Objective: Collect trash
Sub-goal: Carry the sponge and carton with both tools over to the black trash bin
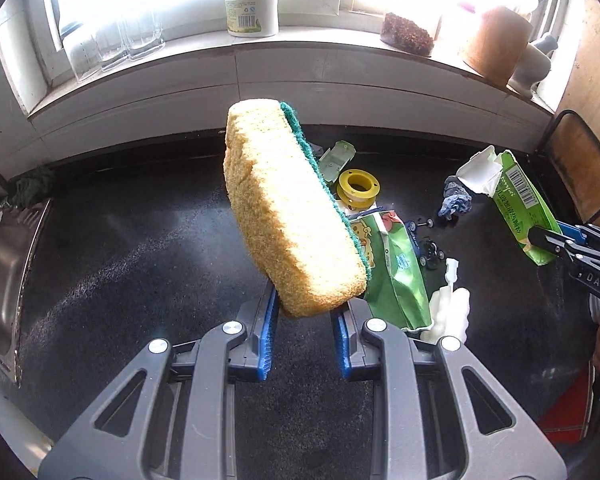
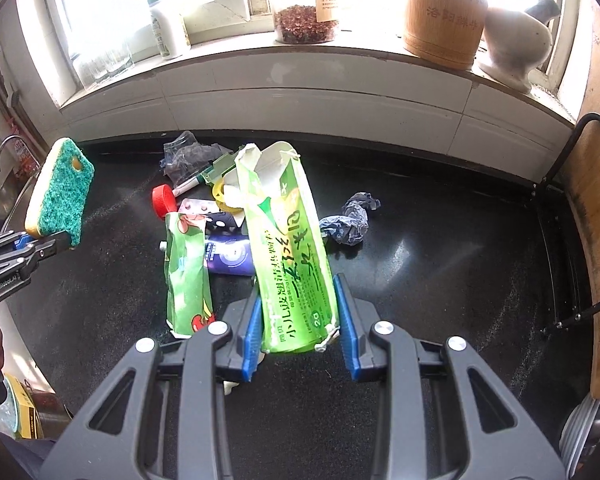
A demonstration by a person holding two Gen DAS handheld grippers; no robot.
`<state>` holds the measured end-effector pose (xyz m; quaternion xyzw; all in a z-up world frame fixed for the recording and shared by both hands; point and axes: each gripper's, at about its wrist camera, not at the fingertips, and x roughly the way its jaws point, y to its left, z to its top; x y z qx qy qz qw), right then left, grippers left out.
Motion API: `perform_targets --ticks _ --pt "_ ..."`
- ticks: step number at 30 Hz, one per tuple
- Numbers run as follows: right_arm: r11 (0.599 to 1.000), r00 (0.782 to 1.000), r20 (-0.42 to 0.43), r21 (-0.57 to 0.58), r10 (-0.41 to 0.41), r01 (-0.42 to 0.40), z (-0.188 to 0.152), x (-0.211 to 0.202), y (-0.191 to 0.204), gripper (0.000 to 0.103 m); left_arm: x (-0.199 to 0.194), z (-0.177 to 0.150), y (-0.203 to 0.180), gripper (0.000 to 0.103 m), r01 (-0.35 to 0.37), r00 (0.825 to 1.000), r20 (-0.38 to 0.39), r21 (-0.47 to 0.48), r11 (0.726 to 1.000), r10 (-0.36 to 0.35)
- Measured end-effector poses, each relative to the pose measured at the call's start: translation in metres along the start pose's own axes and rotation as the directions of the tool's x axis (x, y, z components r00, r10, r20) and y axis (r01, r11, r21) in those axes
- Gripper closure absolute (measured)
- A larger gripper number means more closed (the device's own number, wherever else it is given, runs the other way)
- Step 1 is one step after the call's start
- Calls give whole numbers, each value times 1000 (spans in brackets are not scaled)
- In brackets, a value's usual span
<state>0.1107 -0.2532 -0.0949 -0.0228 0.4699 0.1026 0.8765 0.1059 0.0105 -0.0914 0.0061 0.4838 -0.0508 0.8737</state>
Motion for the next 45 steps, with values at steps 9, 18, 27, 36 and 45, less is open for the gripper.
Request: perform_targets --ticks 9,18,27,36,45 --pt "1000 1000 21 -13 -7 7 -2 -17 35 70 -30 -24 20 79 -30 999 37 15 999 29" --pt "981 992 23 -155 121 -116 -3 -23 135 70 -71 -74 79 79 -123 990 66 -77 989 128" --pt "846 929 -84 -389 362 -365 -28 -23 311 70 -137 -177 177 79 -297 948 22 -296 908 317" --pt "589 808 -291 -566 513 -577 -105 -29 491 70 -184 -306 257 79 -431 891 -118 -523 735 439" --pt "434 720 -478 -581 502 -688 -189 -4 592 70 -169 -406 292 79 -440 886 -203 -649 620 417"
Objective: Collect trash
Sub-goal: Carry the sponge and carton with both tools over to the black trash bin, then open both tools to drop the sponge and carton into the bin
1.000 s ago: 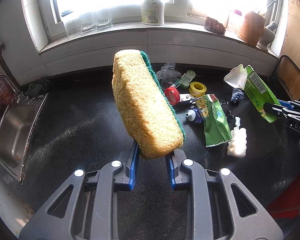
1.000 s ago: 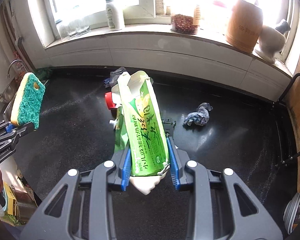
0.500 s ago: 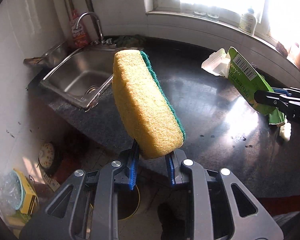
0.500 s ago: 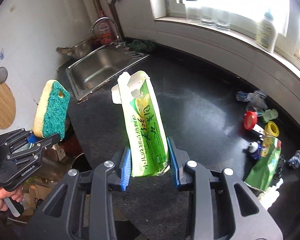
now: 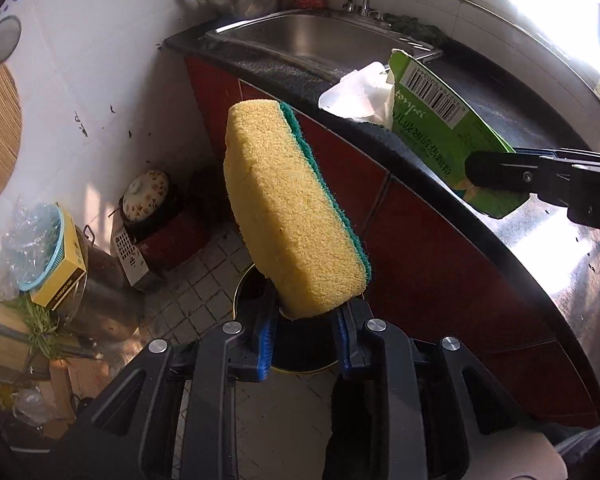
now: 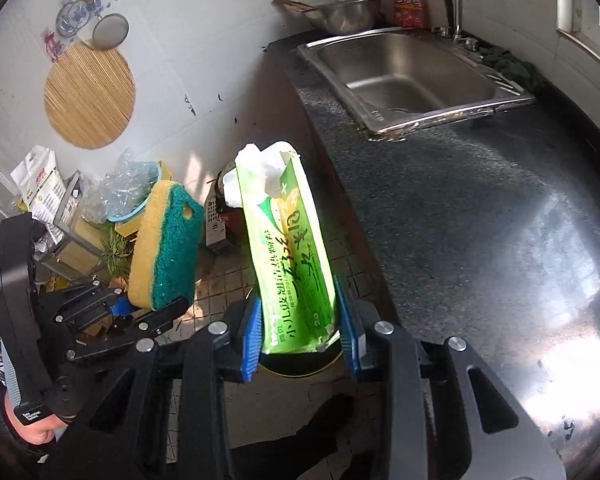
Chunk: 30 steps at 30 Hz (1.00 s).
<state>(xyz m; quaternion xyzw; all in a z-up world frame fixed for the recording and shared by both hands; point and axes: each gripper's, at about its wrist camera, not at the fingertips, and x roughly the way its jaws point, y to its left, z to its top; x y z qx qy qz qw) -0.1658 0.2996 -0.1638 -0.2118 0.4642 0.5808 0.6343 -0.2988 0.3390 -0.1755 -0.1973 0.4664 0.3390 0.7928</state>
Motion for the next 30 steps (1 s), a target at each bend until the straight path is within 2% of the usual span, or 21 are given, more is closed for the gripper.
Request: perform_targets --ticks 6,9,12,16,20,21,22,23,24,25,30 --pt "999 991 -133 -40 5 -11 -15 86 11 70 78 -41 20 79 45 997 -60 -41 998 -48" --pt "999 978 -207 -44 -1 -9 -26 126 7 70 121 -59 34 79 84 986 -132 -116 990 -99" --pt "1000 962 -273 -24 -13 7 -34 161 -2 70 152 -69 37 79 91 980 -166 -110 990 -109" --pt "1000 946 -323 -24 -24 17 -40 190 -8 69 180 -80 39 79 124 967 -207 -127 984 -148" --pt "1000 948 -318 -17 -17 12 -39 193 -13 66 193 -82 45 77 149 961 -213 -145 978 -178" --pt "1000 949 -315 -16 -14 9 -37 193 -13 60 193 -82 46 73 151 961 -209 -145 978 -180" --pt "1000 948 -317 -20 -15 9 -35 193 -13 51 194 -82 47 51 147 961 -213 -142 979 -175" --pt "999 949 -314 -27 -24 16 -34 193 -12 44 195 -82 48 22 123 965 -216 -139 983 -152" --pt "1000 952 -305 -29 -20 12 -33 191 -11 33 194 -81 48 18 93 971 -205 -135 986 -120" --pt "1000 954 -299 -28 -14 6 -33 190 -11 29 191 -81 49 17 86 975 -192 -137 987 -112" --pt "999 954 -299 -28 10 -19 -26 177 -4 27 181 -80 62 17 90 974 -190 -173 981 -123"
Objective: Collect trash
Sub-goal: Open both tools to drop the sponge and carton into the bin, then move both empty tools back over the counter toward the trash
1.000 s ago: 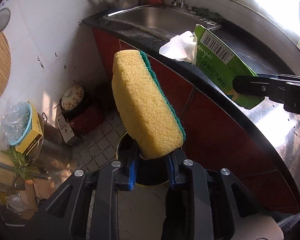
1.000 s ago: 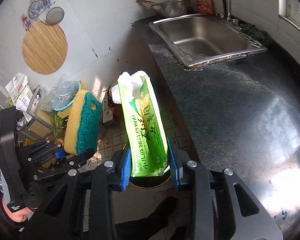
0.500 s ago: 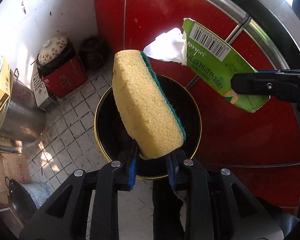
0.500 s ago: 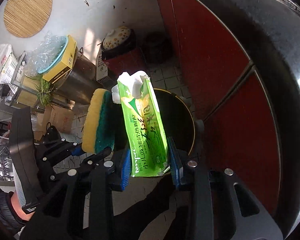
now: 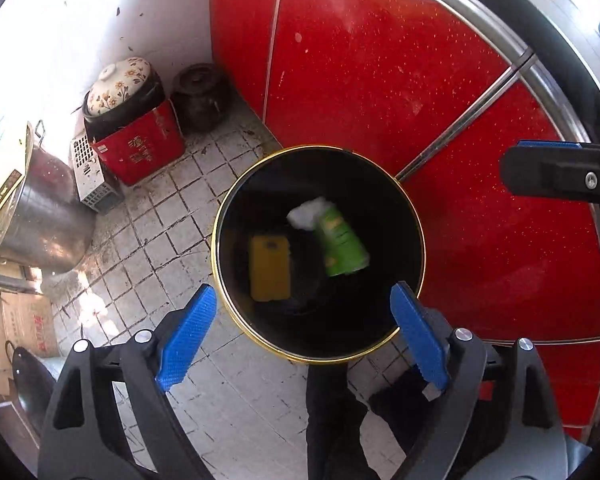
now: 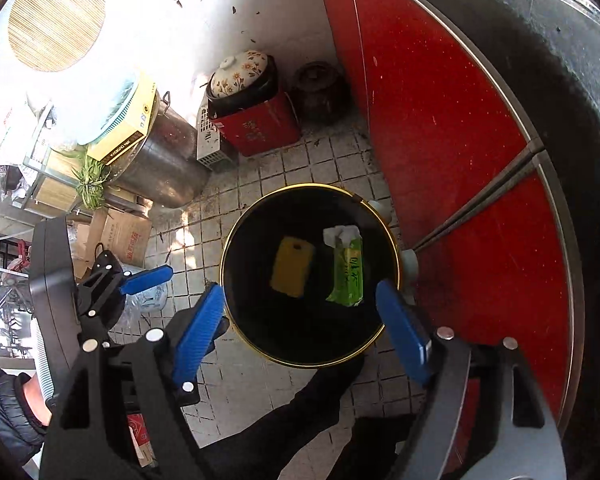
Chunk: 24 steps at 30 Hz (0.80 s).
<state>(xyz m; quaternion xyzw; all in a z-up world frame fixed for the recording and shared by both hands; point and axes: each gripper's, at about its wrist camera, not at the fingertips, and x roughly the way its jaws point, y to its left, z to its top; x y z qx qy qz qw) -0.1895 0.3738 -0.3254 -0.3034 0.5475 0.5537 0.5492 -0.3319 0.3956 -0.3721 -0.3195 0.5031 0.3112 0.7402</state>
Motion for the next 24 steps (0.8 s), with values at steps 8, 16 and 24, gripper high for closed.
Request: perform_targets --ticks 8,16,24 --pt "999 994 111 43 19 -24 -3 -81 9 21 -56 7 -22 14 -47 997 58 108 993 41" --pt "978 939 314 194 -139 80 -46 -228 -28 11 -144 42 -96 9 -41 990 140 266 963 3" --pt "774 781 363 590 -508 230 -161 -365 -124 9 -194 87 -254 7 109 970 130 534 839 -208"
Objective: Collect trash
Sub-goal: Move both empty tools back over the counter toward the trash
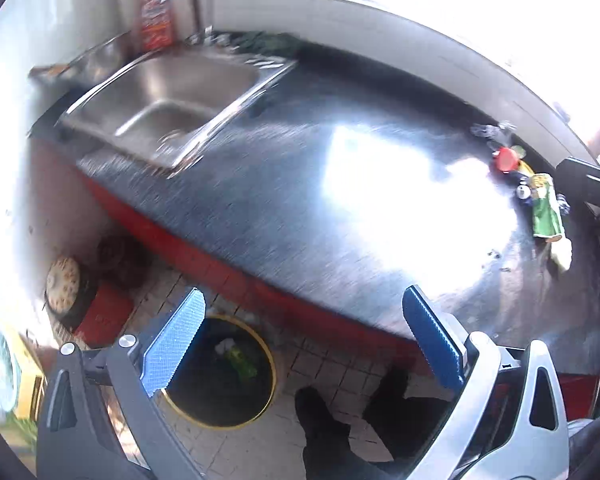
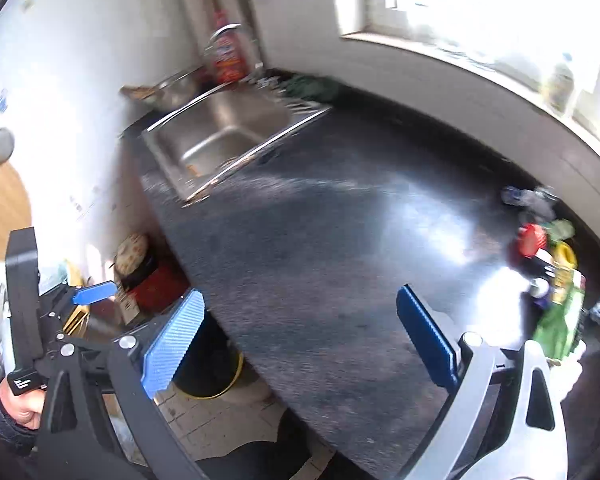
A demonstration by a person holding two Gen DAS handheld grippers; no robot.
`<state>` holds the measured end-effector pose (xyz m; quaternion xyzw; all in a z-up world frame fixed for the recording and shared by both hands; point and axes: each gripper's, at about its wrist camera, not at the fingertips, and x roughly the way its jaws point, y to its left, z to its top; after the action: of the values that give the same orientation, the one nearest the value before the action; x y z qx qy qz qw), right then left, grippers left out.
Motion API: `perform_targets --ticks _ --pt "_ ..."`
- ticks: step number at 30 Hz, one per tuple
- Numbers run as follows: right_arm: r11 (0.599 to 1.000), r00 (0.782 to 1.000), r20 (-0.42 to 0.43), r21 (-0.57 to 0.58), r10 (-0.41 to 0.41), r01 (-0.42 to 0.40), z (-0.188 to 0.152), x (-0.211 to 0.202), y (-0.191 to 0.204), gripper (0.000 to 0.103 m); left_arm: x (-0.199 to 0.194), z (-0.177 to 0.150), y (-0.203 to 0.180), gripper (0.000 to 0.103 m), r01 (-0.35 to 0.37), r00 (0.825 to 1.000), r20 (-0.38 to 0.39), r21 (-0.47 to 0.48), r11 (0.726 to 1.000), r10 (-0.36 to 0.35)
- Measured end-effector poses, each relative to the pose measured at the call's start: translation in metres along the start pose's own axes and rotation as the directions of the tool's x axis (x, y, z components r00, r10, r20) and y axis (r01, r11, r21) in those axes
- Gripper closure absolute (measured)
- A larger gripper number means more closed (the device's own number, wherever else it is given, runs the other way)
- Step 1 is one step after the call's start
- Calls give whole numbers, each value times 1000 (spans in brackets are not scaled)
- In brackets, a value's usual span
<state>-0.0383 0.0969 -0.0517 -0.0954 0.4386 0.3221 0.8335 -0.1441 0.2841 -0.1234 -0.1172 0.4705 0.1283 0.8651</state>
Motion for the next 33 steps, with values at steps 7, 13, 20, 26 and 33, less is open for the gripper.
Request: perform_targets --ticks 7,13,20,26,33 --pt "916 940 69 257 -336 308 -37 -93 -140 9 4 74 -147 7 132 990 13 219 967 -138" --pt "812 909 20 457 -417 362 -89 -137 -218 9 8 86 -238 7 200 980 -41 316 927 -197" --pt "758 888 -5 518 -460 396 -111 -155 -250 9 11 86 -279 7 218 976 -67 361 907 -208" --pt "757 890 -11 520 -456 394 -109 -149 -265 9 19 94 -297 7 197 980 -61 372 907 -188" --pt "770 904 -25 512 -428 379 -96 -130 -293 9 39 112 -317 7 175 984 -55 369 913 -167"
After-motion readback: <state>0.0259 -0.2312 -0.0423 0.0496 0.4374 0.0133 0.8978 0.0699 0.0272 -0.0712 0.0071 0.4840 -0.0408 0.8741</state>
